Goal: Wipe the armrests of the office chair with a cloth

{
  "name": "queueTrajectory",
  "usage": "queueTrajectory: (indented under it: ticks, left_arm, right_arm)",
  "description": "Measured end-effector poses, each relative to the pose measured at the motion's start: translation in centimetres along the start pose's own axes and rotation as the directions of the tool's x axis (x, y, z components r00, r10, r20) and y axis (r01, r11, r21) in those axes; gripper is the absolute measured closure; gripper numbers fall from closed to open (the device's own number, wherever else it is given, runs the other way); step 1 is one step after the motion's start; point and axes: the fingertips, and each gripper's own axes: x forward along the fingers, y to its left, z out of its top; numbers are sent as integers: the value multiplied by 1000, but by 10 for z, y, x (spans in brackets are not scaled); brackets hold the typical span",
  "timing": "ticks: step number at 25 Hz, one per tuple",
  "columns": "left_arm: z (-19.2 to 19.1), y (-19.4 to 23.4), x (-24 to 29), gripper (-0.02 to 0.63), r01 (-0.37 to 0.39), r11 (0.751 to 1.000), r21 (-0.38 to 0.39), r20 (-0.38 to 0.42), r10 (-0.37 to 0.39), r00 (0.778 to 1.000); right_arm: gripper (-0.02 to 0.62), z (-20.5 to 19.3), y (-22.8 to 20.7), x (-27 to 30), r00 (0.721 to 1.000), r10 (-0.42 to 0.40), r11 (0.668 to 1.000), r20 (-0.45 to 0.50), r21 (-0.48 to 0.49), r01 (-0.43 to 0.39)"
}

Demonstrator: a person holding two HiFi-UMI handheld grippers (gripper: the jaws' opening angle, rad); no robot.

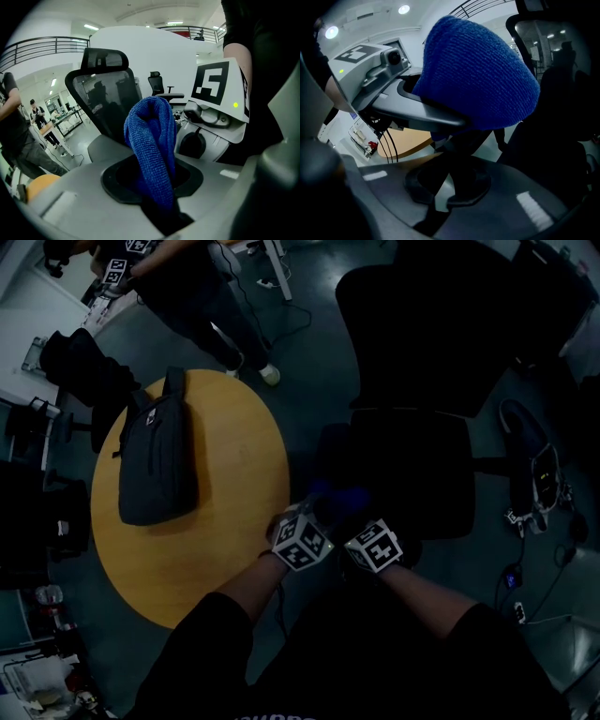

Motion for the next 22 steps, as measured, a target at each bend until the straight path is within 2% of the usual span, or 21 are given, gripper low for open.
queueTrajectory:
  ticks: [7,13,22]
  left_arm:
    - [-1,-14,-10,477,5,1000,-18,2,-5,1000]
    - [4,-4,-28,476,-27,997,-71,16,28,999]
    - [49,31,-48,476,-82,988,-131,146,101,984]
  right_arm:
    - [590,-6,0,-4,1000,-11,1000,-7,-5,11]
    - [589,-4,1,-23,1000,-24,999,-17,-32,23]
    - [589,19,-30,-95,985,-154,988,76,-5,155]
